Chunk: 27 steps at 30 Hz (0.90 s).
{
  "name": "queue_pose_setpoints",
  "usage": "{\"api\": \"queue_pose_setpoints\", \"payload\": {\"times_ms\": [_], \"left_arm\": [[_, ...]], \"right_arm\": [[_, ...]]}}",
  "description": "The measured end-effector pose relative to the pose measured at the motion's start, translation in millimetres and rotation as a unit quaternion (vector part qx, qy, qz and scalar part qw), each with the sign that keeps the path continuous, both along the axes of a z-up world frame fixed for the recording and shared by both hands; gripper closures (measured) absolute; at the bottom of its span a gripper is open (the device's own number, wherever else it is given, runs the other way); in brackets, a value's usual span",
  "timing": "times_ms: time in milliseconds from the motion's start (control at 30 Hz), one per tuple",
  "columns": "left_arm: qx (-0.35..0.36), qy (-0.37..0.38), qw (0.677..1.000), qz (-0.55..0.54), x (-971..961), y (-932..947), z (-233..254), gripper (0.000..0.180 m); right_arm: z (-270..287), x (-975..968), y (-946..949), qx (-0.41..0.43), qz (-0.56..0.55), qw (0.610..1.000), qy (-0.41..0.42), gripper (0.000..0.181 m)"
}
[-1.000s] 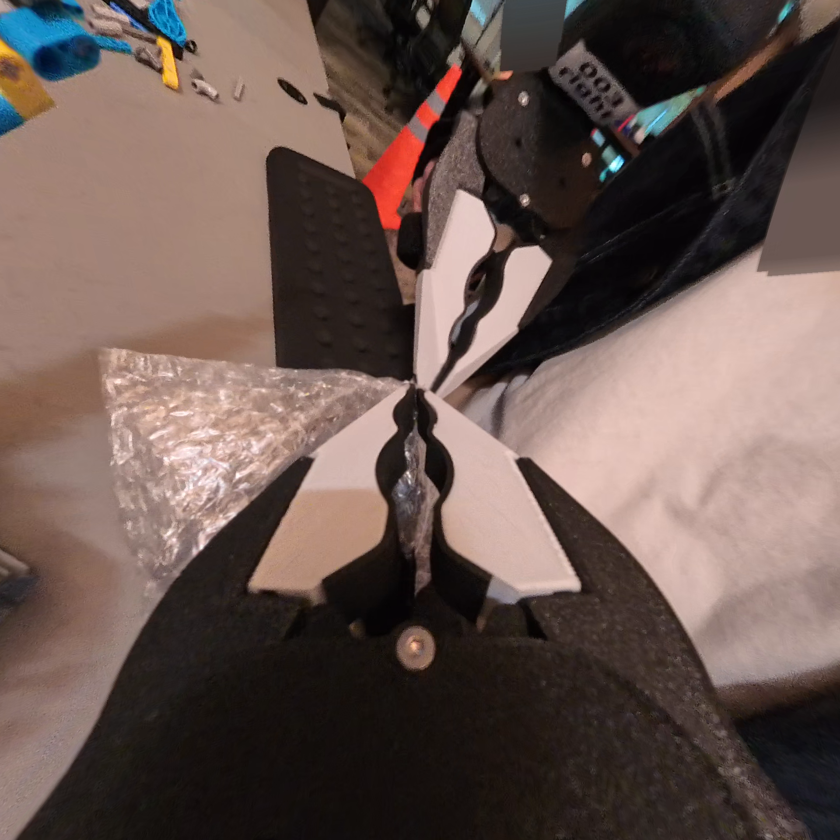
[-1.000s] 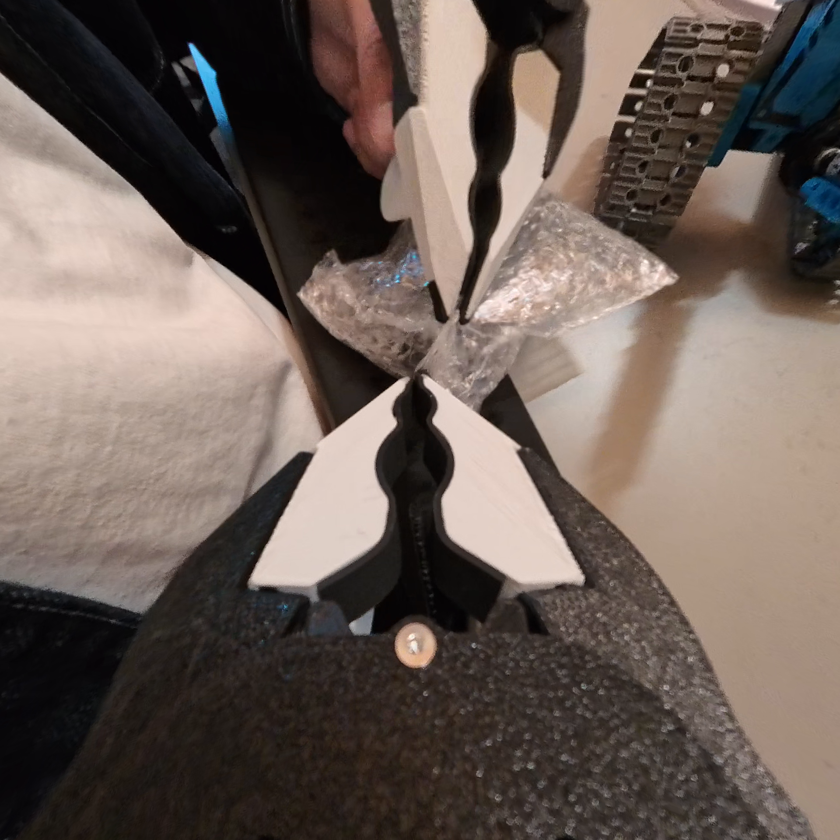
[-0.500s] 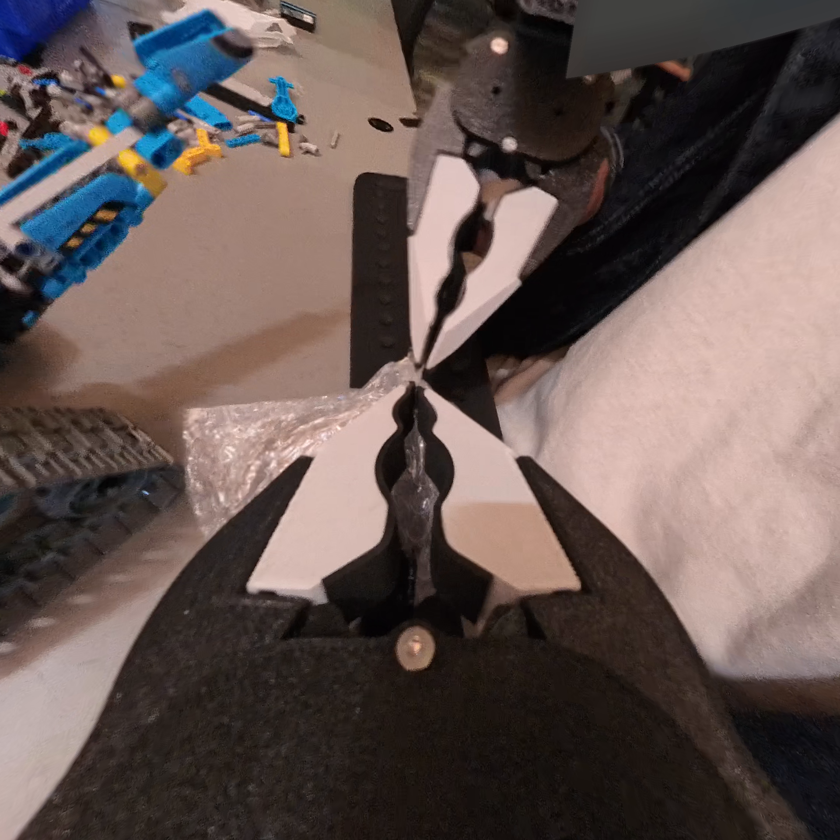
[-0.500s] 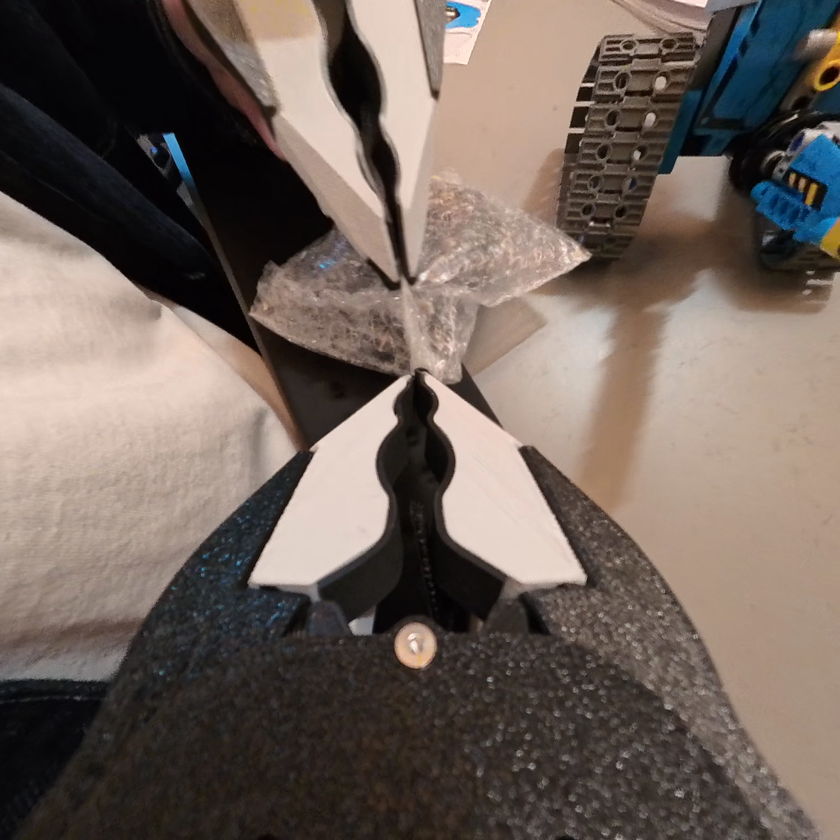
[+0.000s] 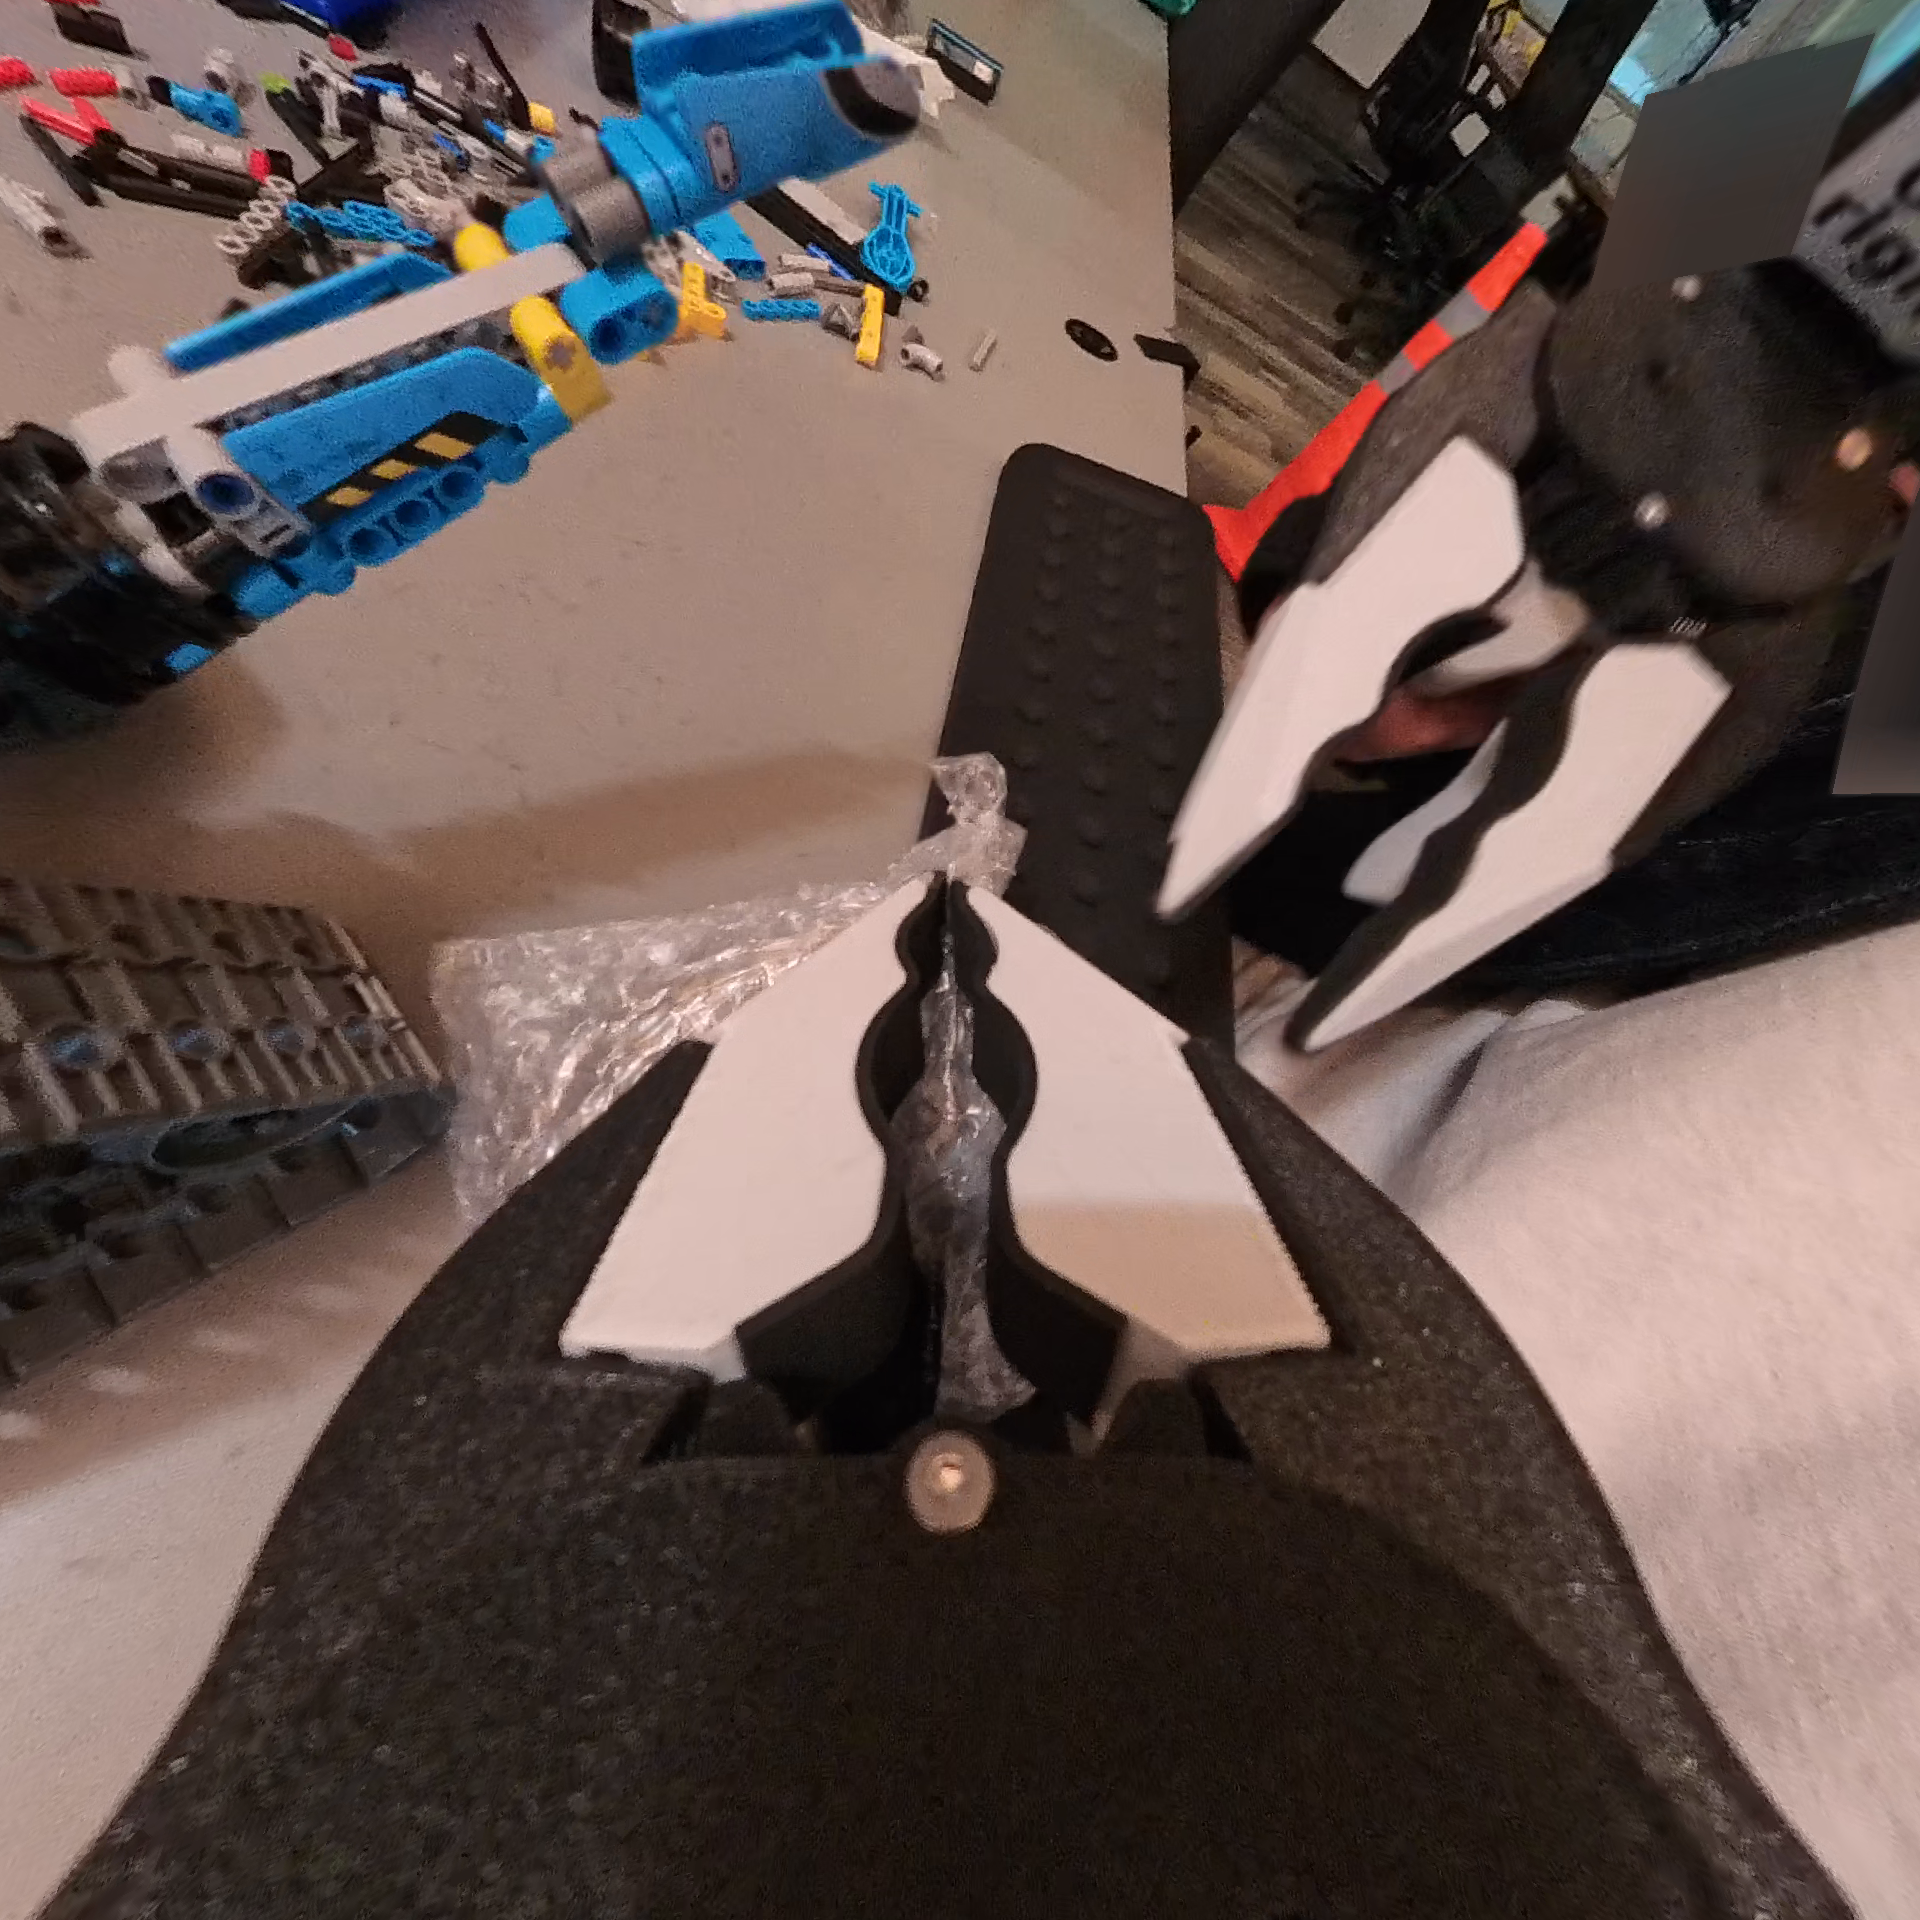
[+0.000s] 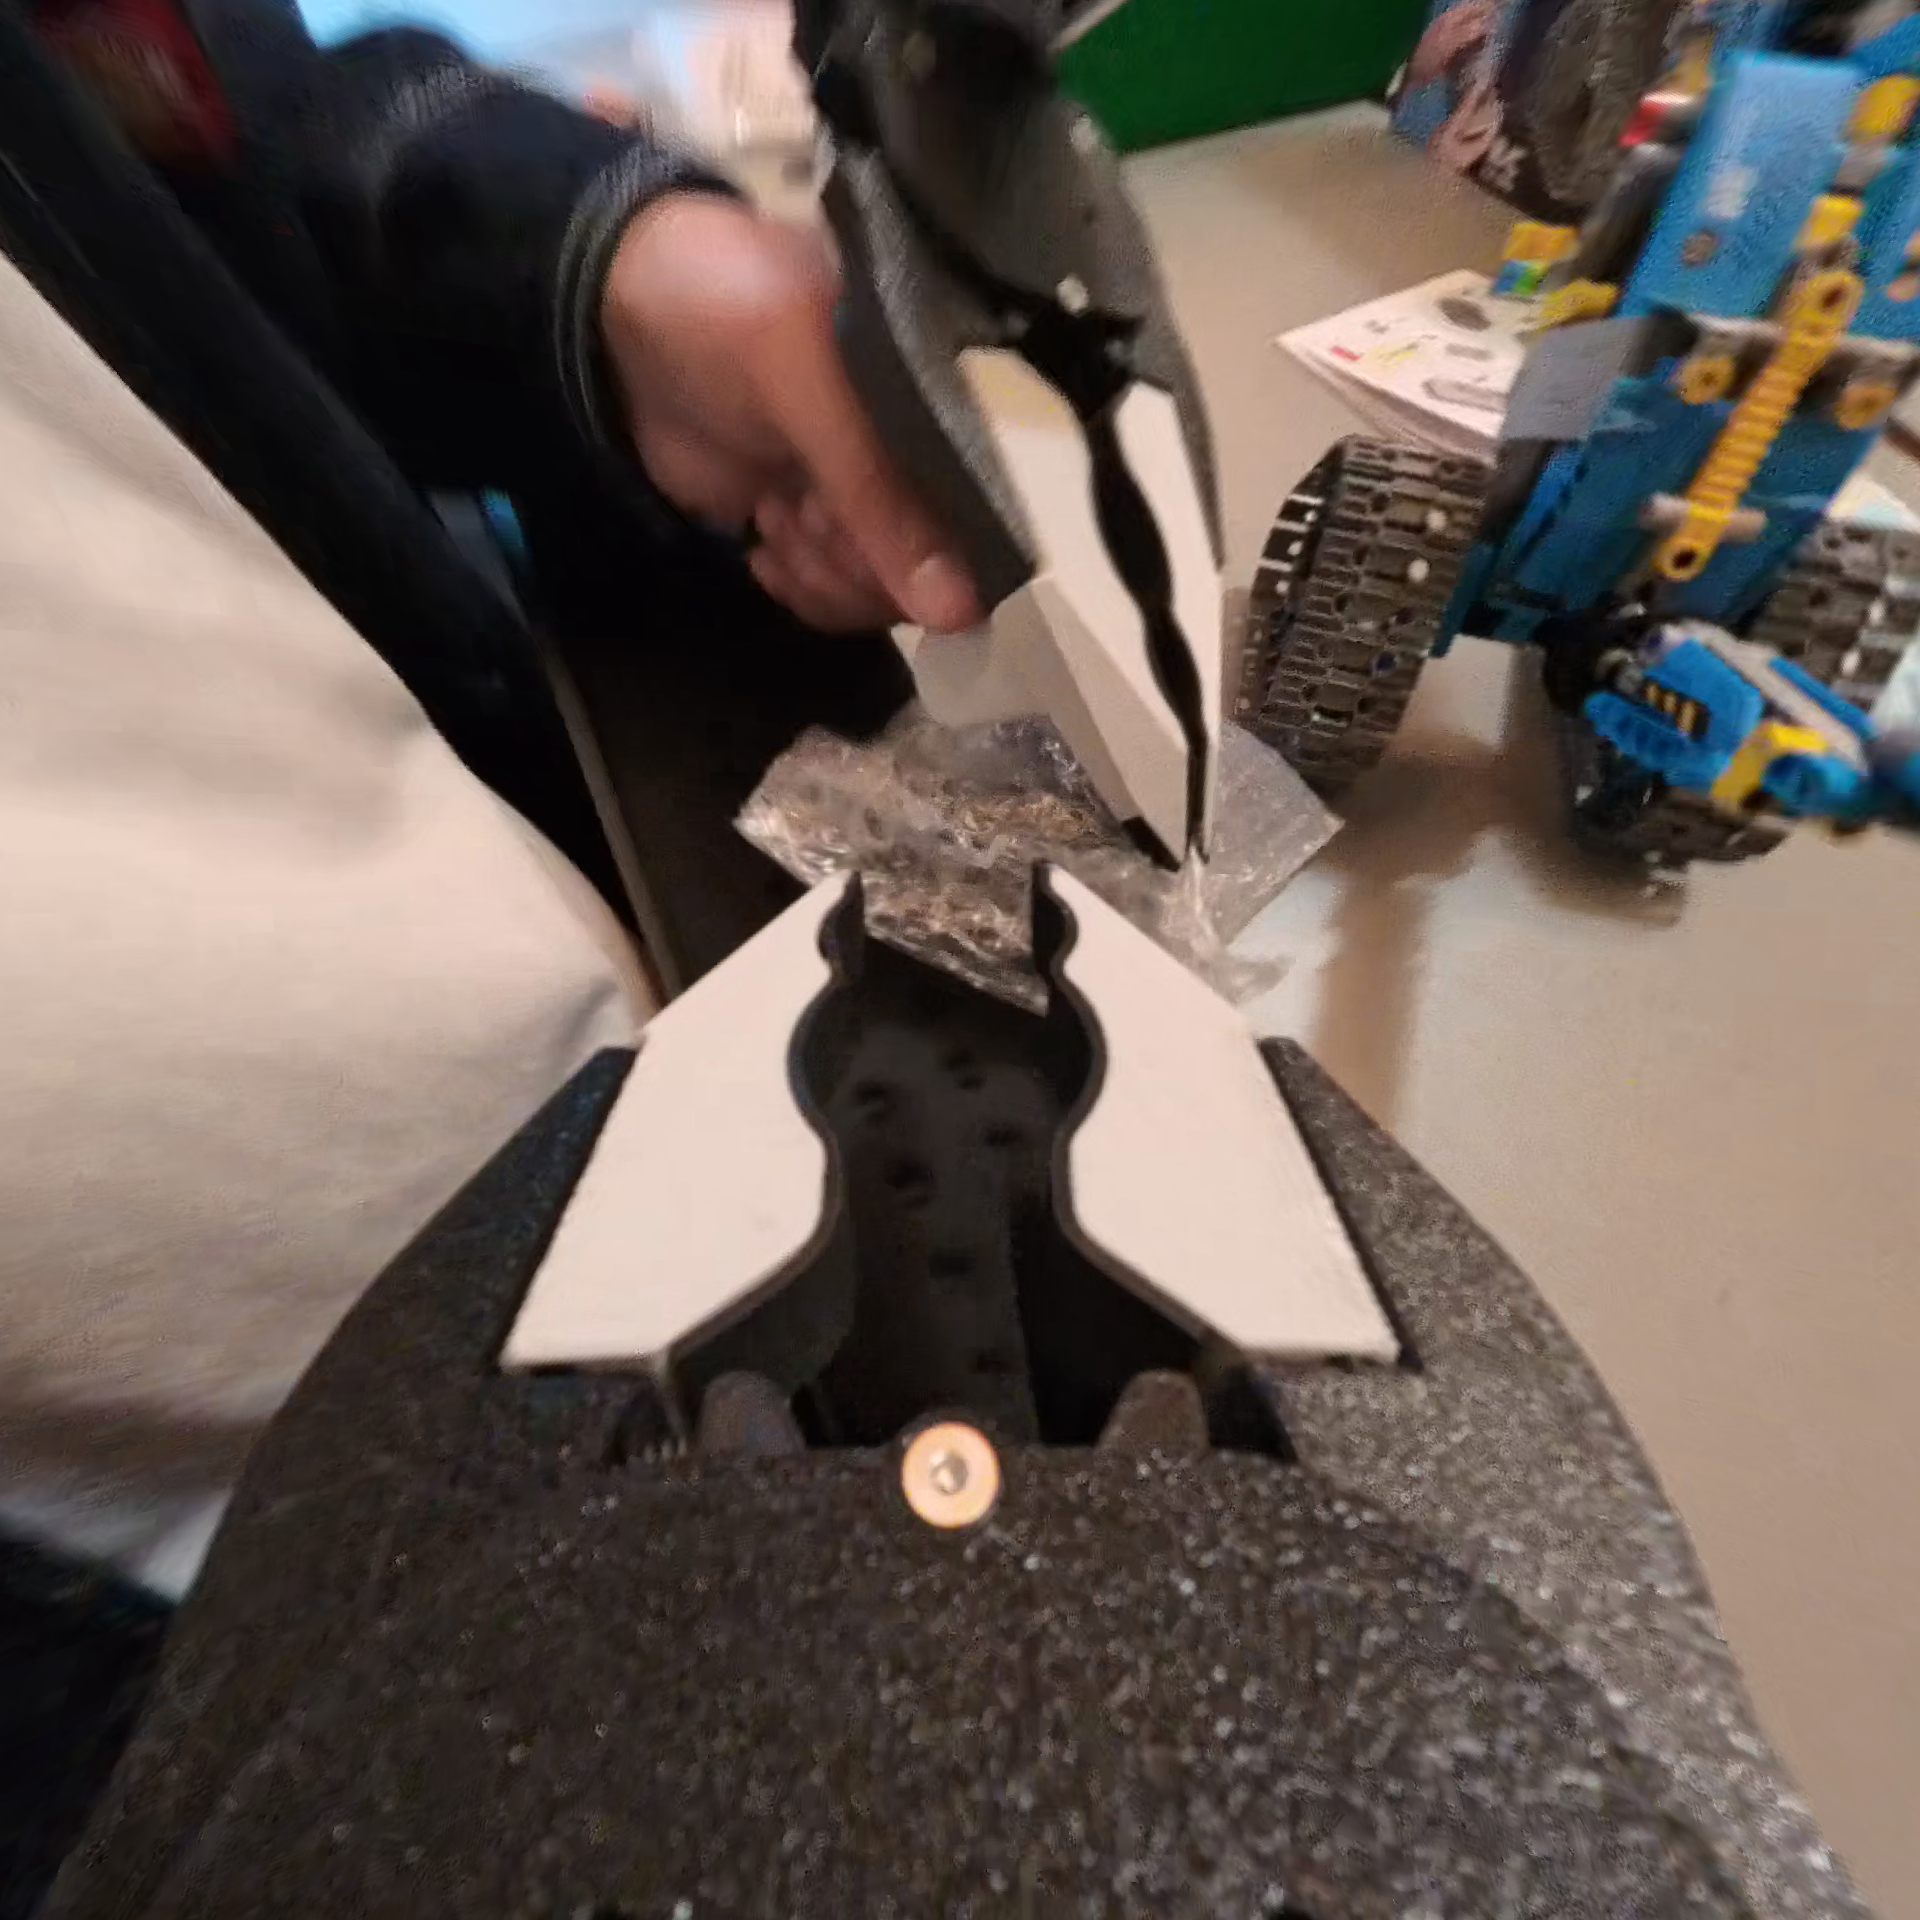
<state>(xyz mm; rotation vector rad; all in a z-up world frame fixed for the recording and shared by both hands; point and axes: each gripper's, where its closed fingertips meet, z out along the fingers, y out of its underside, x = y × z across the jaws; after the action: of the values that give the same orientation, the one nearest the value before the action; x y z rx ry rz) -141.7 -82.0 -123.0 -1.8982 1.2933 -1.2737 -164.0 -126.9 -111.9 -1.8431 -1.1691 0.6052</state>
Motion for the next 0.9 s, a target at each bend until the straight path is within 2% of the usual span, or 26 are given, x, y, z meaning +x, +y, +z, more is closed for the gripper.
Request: {"api": "queue_pose_setpoints", "payload": {"times_ms": [167, 200, 267, 367, 400, 467, 700, 900], "left_arm": [[-0.010, 0.009, 0.999, -0.031, -1.7, -1.4, -0.6, 0.179], [-0.002, 0.014, 1.000, -0.026, -5.3, -0.1, -0.3, 0.171], [0.047, 0.021, 0.999, -0.016, -16.8, 4.3, 2.1, 0.153], [0.155, 0.069, 0.985, -0.030, -34.3, 8.7, -12.6, 0.147], [0.162, 0.064, 0.984, -0.039, -34.2, 5.9, -13.0, 0.146], [0.143, 0.049, 0.987, -0.062, -33.3, -4.3, -16.3, 0.169], [0.170, 0.039, 0.983, -0.058, -30.4, -3.9, -20.1, 0.175], [0.166, 0.033, 0.984, -0.054, -34.5, -1.0, -20.7, 0.178]], "right_arm": [[-18.2, -10.5, 17.2, 0.044, 0.089, 0.989, -0.114, 0.157], [-24.7, -8.7, 18.7, 0.038, 0.103, 0.984, -0.139, 0.158], [-26.4, -7.8, 20.2, 0.044, 0.124, 0.978, -0.163, 0.167], [-26.8, -4.3, 22.3, 0.047, 0.138, 0.972, -0.187, 0.177], [-26.9, -5.7, 20.8, 0.050, 0.146, 0.970, -0.189, 0.179], [-29.8, -5.9, 18.6, 0.063, 0.150, 0.965, -0.207, 0.180], [-32.0, 6.7, 10.3, 0.084, 0.104, 0.966, -0.222, 0.181], [-30.3, 20.0, -2.0, 0.058, 0.081, 0.976, -0.195, 0.181]]}}
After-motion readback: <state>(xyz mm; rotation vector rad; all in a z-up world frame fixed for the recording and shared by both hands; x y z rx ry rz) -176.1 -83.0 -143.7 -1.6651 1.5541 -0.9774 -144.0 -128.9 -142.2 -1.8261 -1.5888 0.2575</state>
